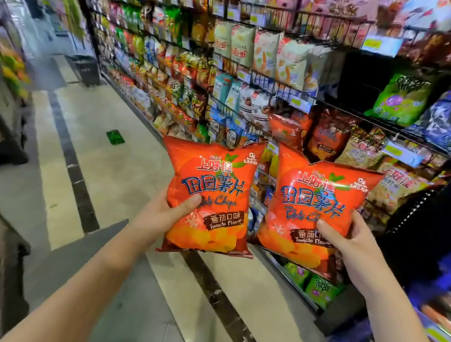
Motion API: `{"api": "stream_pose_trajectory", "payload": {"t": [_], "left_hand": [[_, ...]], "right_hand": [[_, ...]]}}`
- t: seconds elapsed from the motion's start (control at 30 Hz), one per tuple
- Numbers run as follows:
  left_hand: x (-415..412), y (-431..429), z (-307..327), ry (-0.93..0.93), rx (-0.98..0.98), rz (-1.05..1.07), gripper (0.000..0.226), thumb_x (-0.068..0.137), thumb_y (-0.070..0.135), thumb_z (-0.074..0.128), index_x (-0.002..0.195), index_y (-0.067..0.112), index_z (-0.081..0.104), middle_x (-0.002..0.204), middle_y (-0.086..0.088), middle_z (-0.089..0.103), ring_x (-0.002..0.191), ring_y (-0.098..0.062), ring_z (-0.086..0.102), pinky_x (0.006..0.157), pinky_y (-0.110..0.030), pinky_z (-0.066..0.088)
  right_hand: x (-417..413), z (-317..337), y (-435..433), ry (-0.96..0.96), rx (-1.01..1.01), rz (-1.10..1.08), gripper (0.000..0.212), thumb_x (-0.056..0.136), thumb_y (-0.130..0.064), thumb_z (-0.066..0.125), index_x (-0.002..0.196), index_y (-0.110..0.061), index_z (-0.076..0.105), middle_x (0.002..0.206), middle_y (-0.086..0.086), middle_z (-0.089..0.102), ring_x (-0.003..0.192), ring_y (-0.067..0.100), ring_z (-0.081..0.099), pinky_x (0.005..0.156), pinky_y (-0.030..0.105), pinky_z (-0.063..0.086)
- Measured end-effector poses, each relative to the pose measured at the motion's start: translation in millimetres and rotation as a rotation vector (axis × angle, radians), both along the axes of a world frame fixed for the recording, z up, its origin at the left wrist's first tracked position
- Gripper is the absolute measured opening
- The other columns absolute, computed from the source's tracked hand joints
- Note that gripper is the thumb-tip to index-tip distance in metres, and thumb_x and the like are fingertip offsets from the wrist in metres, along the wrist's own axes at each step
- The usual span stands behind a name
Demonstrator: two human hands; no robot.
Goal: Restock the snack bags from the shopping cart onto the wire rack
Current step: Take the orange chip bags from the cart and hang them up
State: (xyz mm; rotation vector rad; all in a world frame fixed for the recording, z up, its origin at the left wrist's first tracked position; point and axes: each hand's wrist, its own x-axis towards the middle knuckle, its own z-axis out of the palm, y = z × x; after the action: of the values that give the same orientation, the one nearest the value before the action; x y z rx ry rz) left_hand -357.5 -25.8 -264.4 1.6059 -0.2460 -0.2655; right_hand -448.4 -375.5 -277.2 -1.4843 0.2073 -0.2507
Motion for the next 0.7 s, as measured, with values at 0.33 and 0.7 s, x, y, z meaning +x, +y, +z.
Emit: {"api": "stream_pose_trajectory", "payload": {"t": [0.33, 0.7], "left_hand": [[161, -59, -8, 0.008, -0.008, -0.148, 0.056, 0.090, 0.036, 0.075, 0.140, 0.023, 0.055, 0.127, -0.003, 0.074, 0.112, -0.025, 0.073, 0.090, -0.039, 0.062], [376, -114, -45, -0.024, 0.046, -0.369, 0.059, 0.083, 0.057, 0.080, 0.133, 0.032, 0.063, 0.126, 0.004, 0.074, 0.118, -0.020, 0.070, 0.102, -0.046, 0.055]], "right_hand": [[111, 4, -43, 0.057, 0.039, -0.099, 0.107, 0.041, -0.054, 0.101, 0.134, -0.025, 0.055, 0.122, -0.002, 0.074, 0.111, 0.021, 0.073, 0.086, 0.044, 0.061], [237, -17, -43, 0.141, 0.016, -0.356, 0.040, 0.095, -0.001, 0.066, 0.130, -0.014, 0.051, 0.114, 0.007, 0.070, 0.056, -0.001, 0.068, 0.041, 0.011, 0.047]]}}
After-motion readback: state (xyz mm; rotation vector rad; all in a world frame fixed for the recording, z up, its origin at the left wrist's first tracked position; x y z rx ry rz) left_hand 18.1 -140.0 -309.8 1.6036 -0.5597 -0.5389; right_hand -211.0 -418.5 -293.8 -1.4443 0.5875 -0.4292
